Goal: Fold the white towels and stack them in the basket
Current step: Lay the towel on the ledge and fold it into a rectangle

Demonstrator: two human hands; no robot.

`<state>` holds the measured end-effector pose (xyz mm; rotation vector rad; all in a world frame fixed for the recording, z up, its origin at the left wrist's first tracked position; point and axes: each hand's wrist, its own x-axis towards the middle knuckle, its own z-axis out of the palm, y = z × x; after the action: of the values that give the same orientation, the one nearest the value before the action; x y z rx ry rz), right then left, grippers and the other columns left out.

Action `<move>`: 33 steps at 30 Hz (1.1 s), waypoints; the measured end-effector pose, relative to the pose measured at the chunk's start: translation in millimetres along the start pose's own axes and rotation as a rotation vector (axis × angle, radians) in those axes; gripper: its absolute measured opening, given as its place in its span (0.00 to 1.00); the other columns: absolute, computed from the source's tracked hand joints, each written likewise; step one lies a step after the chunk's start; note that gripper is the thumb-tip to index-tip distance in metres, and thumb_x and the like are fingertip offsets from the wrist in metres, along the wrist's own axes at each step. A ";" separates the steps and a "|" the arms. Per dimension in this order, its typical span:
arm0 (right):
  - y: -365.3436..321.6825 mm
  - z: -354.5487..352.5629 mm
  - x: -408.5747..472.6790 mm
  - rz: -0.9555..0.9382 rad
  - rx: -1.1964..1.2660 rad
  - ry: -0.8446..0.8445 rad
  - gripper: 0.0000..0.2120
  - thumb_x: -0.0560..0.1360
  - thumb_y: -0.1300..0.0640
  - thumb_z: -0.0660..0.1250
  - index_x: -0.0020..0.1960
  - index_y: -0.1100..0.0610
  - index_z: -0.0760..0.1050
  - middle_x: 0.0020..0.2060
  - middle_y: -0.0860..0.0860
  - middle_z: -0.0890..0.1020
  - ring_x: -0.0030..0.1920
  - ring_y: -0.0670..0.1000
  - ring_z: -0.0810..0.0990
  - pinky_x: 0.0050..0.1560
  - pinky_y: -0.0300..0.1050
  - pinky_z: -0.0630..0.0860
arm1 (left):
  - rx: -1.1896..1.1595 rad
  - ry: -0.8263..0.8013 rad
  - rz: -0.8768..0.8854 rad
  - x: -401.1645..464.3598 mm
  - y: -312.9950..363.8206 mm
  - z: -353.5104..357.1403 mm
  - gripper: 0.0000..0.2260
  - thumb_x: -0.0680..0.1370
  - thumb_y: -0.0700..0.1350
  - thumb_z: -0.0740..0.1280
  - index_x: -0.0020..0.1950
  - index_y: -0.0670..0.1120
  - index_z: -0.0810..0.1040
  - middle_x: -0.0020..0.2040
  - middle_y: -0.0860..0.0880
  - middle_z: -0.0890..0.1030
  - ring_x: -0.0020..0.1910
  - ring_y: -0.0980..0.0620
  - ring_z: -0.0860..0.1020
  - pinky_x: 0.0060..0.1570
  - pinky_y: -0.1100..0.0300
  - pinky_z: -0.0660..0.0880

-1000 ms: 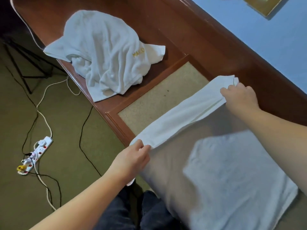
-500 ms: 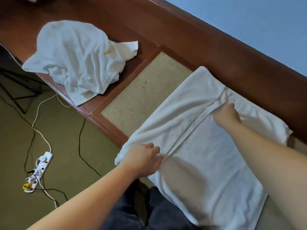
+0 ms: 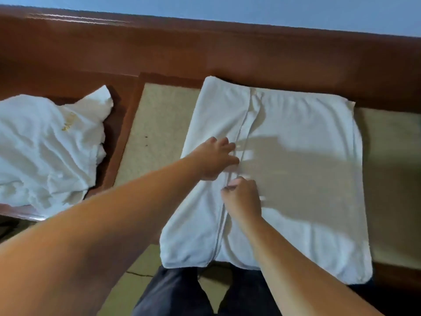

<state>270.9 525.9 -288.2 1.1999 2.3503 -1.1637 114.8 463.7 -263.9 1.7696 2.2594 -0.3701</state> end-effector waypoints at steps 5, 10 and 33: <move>2.7 24.6 -32.7 0.120 0.017 0.115 0.12 0.79 0.49 0.69 0.60 0.52 0.75 0.53 0.49 0.73 0.46 0.50 0.73 0.44 0.45 0.71 | 0.227 -0.076 0.286 31.4 -18.9 -5.5 0.28 0.75 0.51 0.72 0.74 0.60 0.68 0.68 0.47 0.69 0.66 0.44 0.68 0.59 0.52 0.69; 0.5 51.6 -58.9 0.250 0.083 0.126 0.13 0.76 0.44 0.68 0.48 0.54 0.76 0.49 0.52 0.75 0.43 0.56 0.79 0.39 0.53 0.83 | 0.328 -0.125 0.504 49.8 -17.7 -20.3 0.08 0.81 0.50 0.65 0.58 0.59 0.79 0.60 0.51 0.74 0.63 0.45 0.69 0.55 0.54 0.68; 54.8 52.8 -121.5 0.229 0.315 -0.205 0.18 0.80 0.41 0.68 0.38 0.50 0.70 0.34 0.45 0.75 0.34 0.41 0.74 0.35 0.37 0.68 | 0.462 -0.265 0.694 99.5 -43.7 -43.4 0.19 0.79 0.57 0.68 0.68 0.54 0.73 0.62 0.54 0.76 0.65 0.47 0.68 0.61 0.53 0.65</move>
<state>382.7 436.2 -286.7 1.3319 1.8743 -1.5305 47.5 559.2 -255.6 2.4030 1.3267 -0.9493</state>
